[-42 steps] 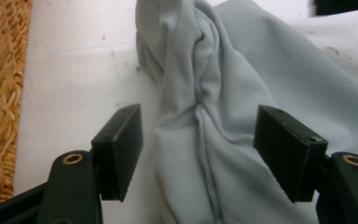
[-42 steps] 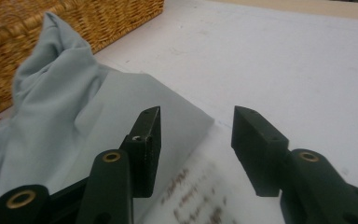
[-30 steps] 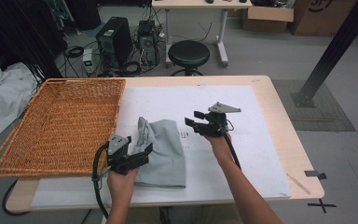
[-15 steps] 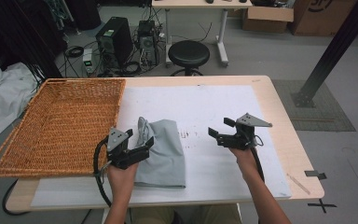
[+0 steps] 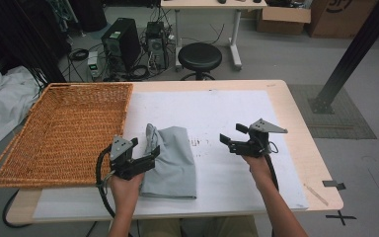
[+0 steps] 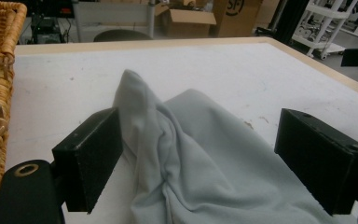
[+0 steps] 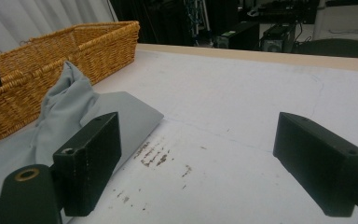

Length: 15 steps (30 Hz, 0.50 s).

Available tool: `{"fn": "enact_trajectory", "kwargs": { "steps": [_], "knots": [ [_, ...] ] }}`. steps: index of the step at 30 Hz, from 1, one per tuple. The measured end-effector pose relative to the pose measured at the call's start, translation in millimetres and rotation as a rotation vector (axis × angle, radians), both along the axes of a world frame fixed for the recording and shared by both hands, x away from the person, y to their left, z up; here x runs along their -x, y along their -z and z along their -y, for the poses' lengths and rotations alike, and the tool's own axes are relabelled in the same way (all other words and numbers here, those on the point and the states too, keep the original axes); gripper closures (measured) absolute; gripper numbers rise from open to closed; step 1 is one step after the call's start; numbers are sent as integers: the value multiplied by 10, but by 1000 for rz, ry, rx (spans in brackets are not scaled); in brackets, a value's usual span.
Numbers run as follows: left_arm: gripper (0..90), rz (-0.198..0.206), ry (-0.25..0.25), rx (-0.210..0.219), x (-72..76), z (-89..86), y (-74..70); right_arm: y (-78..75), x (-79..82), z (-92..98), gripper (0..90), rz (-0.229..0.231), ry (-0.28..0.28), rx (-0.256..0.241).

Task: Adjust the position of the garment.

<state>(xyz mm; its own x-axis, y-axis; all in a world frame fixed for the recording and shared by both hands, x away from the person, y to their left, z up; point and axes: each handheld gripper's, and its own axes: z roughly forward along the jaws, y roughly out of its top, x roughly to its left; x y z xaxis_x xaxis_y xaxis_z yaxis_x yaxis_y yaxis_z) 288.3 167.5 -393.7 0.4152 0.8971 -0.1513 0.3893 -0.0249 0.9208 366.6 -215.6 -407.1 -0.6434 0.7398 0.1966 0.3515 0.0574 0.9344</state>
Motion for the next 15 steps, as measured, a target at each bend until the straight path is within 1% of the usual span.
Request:
{"fn": "enact_trajectory", "kwargs": {
  "steps": [3, 6, 7, 9, 10, 11, 13, 15],
  "knots": [
    [158, -22, 10, -6, -13, 16, 8, 14, -59, 15, 168, -8, -5, 4],
    [158, -37, 11, -21, -6, 41, 27, 46, -164, 19, 238, -18, -20, -4],
    [158, -37, 8, -23, 5, 46, 38, 61, -208, 6, 282, -19, -28, -7],
    [158, -42, 3, -31, 38, 52, 66, 96, -314, -47, 391, -35, -64, -19],
    [158, -49, 4, -38, 65, 51, 88, 116, -377, -101, 442, -47, -91, -14],
    [158, -52, 3, -39, 85, 49, 103, 147, -450, -190, 473, -65, -118, -6],
    [158, -65, 4, -41, 137, 37, 142, 182, -558, -351, 508, -94, -156, 8],
    [158, -78, 8, -48, 183, 20, 172, 220, -676, -550, 507, -111, -186, 25]
  ]
}}
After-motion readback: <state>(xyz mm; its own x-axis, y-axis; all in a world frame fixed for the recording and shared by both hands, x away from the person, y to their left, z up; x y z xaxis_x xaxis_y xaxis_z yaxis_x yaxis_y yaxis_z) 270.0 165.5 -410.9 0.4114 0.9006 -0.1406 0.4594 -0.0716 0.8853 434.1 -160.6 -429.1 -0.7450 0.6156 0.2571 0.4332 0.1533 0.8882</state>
